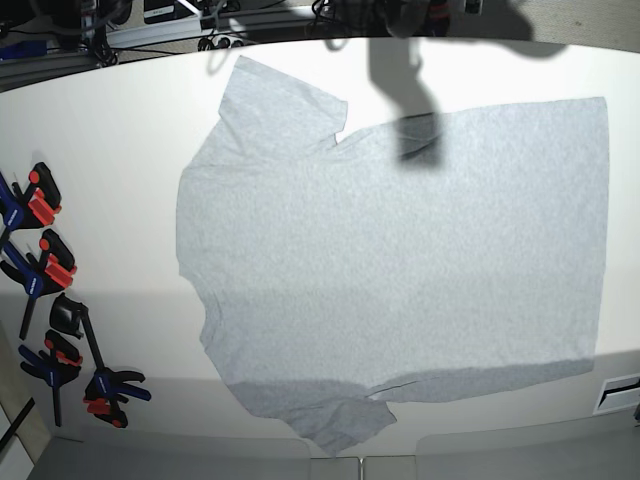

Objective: Fold the T-shirt properly

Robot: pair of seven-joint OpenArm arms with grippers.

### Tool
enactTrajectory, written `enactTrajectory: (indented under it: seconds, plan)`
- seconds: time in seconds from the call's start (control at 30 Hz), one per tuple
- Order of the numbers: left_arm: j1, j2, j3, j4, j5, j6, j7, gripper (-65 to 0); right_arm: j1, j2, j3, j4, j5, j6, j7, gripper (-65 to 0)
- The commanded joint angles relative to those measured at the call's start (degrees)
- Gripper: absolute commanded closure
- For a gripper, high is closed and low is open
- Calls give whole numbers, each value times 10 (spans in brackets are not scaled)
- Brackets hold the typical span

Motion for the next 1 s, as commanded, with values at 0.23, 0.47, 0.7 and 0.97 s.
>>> enactTrajectory:
  seconds: [0.23, 0.47, 0.7, 0.97]
  plan:
    - [63, -4, 1, 43, -3, -2, -8, -256, -81, 42, 1, 73, 2, 2, 7, -403]
    - [164, -7, 1, 179, -3, 6, -9, -256, -186, 87, 1, 186, 2, 1, 7, -403]
    - [260, -19, 1, 316, -3, 86, 3, -256, -283, 123, 1, 312, 2, 2, -49, -403]
    - [362, -35, 0, 462, -3, 147, 63, -256, -407, 168, 7, 532, -1, 1, -114, -403]
